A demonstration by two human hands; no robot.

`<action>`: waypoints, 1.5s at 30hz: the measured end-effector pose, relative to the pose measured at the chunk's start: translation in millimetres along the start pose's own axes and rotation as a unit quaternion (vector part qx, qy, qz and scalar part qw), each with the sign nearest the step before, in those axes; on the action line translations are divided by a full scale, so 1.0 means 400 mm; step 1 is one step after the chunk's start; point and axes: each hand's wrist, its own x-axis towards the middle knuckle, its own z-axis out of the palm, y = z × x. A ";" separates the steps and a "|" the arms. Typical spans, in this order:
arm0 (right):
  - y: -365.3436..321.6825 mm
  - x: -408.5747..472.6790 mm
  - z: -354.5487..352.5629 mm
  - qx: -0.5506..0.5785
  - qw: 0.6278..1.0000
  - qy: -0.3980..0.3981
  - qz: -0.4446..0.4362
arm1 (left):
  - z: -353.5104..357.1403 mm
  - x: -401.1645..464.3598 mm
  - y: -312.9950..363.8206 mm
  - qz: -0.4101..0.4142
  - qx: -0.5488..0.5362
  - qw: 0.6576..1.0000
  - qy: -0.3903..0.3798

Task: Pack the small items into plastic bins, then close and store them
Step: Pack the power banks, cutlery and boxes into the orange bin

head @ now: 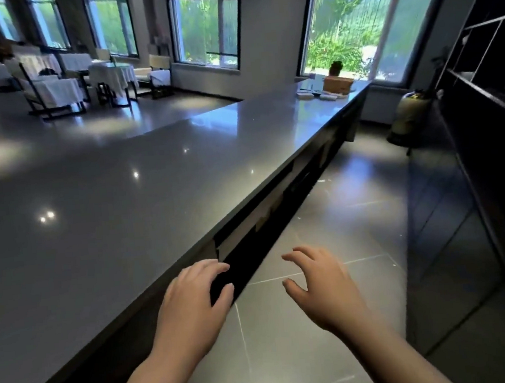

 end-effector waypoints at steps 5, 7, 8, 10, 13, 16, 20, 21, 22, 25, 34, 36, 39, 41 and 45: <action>0.088 0.151 0.057 0.006 0.997 0.010 0.071 | 0.113 0.215 -0.037 0.024 -0.012 0.999 -0.047; 0.110 0.205 0.072 0.000 0.996 0.005 0.095 | 0.148 0.306 -0.047 0.050 -0.012 0.997 -0.066; 0.122 0.234 0.077 -0.001 0.994 0.002 0.110 | 0.162 0.357 -0.051 0.059 -0.013 0.995 -0.073; 0.154 0.304 0.084 0.001 0.989 0.003 0.146 | 0.195 0.476 -0.059 0.081 -0.017 0.992 -0.094; 0.199 0.397 0.077 -0.003 0.981 0.017 0.192 | 0.238 0.642 -0.050 0.115 -0.021 0.986 -0.117; 0.256 0.453 0.060 -0.013 0.972 0.037 0.230 | 0.299 0.767 -0.009 0.137 -0.030 0.980 -0.143; 0.352 0.510 0.045 -0.018 0.960 0.049 0.275 | 0.396 0.887 0.072 0.175 -0.054 0.968 -0.170; 0.383 0.526 0.043 -0.019 0.958 0.052 0.282 | 0.423 0.913 0.092 0.184 -0.058 0.966 -0.174; 0.417 0.542 0.040 -0.020 0.956 0.055 0.288 | 0.452 0.941 0.114 0.193 -0.058 0.963 -0.177; 0.532 0.595 0.030 -0.024 0.953 0.061 0.297 | 0.537 1.026 0.187 0.206 -0.065 0.960 -0.176; 0.909 0.809 -0.052 -0.022 0.961 0.059 0.270 | 0.761 1.283 0.402 0.193 -0.068 0.967 -0.149; 0.977 0.869 -0.070 -0.018 0.962 0.065 0.264 | 0.804 1.335 0.440 0.190 -0.065 0.969 -0.145; 1.057 0.953 -0.077 -0.010 0.966 0.057 0.252 | 0.868 1.407 0.474 0.180 -0.062 0.970 -0.151; 1.112 1.014 -0.077 -0.011 0.970 0.053 0.238 | 0.915 1.466 0.494 0.172 -0.064 0.972 -0.149; 1.238 1.151 -0.071 -0.015 0.970 0.064 0.232 | 1.014 1.619 0.540 0.178 -0.066 0.970 -0.149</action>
